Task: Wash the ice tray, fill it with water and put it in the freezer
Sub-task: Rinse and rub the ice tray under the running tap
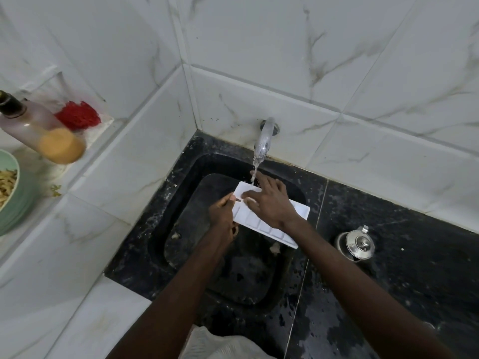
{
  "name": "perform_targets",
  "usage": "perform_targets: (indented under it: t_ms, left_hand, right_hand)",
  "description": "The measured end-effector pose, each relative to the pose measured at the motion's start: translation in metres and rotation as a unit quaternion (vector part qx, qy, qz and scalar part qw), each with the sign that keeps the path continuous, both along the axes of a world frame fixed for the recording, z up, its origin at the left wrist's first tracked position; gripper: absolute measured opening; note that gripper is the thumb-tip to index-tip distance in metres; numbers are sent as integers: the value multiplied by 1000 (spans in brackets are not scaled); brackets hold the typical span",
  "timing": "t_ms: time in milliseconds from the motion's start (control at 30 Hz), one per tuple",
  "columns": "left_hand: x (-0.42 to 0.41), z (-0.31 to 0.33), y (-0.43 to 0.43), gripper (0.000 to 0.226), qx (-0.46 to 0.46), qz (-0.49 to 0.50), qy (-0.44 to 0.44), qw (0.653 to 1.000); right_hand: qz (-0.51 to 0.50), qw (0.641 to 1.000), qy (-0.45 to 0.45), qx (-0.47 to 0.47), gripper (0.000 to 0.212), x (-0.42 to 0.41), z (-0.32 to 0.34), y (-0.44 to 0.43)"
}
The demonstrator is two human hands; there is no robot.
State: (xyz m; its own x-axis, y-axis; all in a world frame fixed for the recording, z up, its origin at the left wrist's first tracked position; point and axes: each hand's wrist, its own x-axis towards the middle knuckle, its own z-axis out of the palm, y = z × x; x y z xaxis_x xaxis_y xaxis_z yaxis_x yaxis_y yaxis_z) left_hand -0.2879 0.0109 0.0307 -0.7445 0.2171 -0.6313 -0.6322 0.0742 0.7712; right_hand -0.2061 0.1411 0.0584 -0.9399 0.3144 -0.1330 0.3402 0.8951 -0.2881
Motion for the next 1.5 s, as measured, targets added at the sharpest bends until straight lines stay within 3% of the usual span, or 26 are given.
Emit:
perform_targets:
  t_ms: [100, 200, 333, 433, 633, 733, 867, 1033, 1200, 1300, 1400, 1500]
  left_hand:
    - [-1, 4, 3, 16, 8, -9, -5, 1000]
    - [-8, -8, 1, 20, -25, -5, 7, 1000]
    - [-13, -18, -8, 12, -56, 15, -60, 997]
    - [-12, -16, -13, 16, -49, 27, -84, 995]
    - [-10, -13, -8, 11, -21, 33, -77, 996]
    - [-14, -16, -8, 13, -36, 44, -31, 998]
    - [-7, -6, 0, 19, -17, 55, -14, 998]
    - [-8, -5, 4, 12, 5, 81, 4, 997]
    - [-7, 0, 9, 8, 23, 88, -19, 996]
    - [-5, 6, 16, 10, 44, 95, -32, 994]
    - [-10, -5, 11, 6, 35, 97, -24, 994]
    - [-6, -2, 12, 5, 38, 97, -32, 994]
  right_hand:
    - [-50, 998, -20, 12, 50, -3, 2, -3]
    - [6, 998, -49, -36, 51, -6, 2, -11]
    - [-22, 998, -37, -52, 43, -5, 4, -9]
    - [-64, 995, -41, -69, 38, -4, 6, -7]
    - [-27, 991, -88, -94, 44, 1, 7, -11]
    - [-4, 996, -49, -78, 42, 6, 6, -6]
    - [-51, 998, -21, -19, 44, 6, 5, 2]
    - [-28, 999, -28, -33, 54, 0, 8, -5]
    - [-69, 998, 1, 14, 55, 2, 9, 9]
    - [-56, 998, -11, -16, 61, -1, 9, -1]
    - [-27, 999, 10, -17, 54, 4, 14, 4]
    - [-64, 998, 25, 16, 47, 4, 12, 11]
